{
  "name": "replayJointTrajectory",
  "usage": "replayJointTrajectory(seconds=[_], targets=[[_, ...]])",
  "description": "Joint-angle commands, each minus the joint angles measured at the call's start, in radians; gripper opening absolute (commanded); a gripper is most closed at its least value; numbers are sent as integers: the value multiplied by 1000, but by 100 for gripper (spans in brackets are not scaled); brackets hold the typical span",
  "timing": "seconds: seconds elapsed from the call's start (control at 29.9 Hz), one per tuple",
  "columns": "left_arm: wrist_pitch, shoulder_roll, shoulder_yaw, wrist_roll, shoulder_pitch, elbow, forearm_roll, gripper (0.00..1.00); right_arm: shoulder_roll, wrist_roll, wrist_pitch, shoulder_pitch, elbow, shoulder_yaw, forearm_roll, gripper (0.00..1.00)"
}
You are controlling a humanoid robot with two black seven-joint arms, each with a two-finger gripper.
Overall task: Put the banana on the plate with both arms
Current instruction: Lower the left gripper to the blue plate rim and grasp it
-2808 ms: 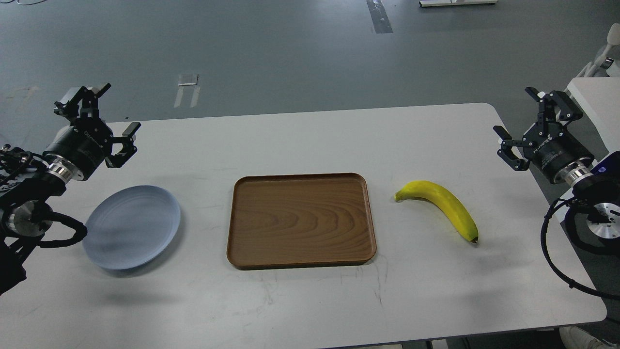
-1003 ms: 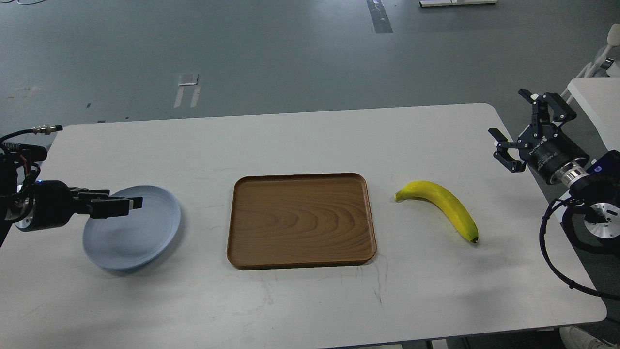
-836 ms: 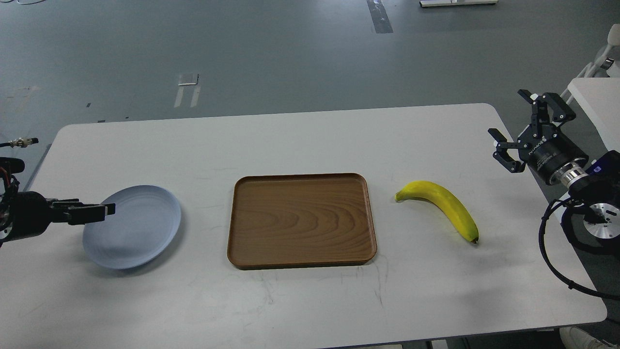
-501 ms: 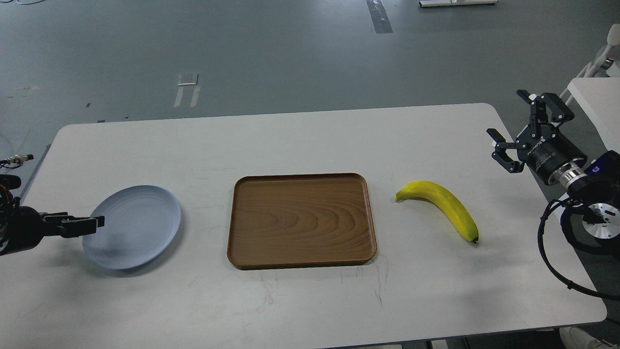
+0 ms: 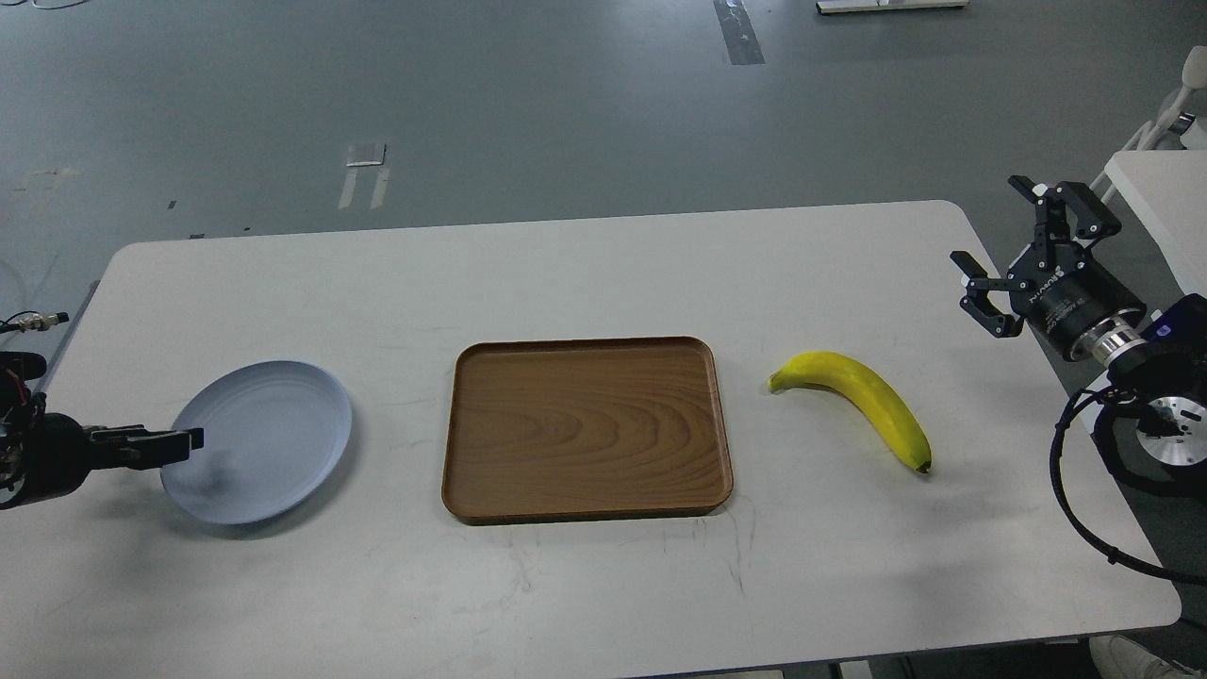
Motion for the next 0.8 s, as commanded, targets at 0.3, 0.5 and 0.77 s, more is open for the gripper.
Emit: replayJointTrajectory(seconds=[0.3, 0.5, 0.77], targets=[[0, -30, 0, 0, 3, 21, 0, 20, 1, 0, 0, 3, 0, 0, 0, 100], [0, -34, 0, 0, -1, 21, 0, 0, 6, 0, 0, 3, 0, 0, 0, 100], [0, -31, -3, 0, -17, 21, -4, 0, 3, 0, 0, 4, 0, 0, 0, 100]])
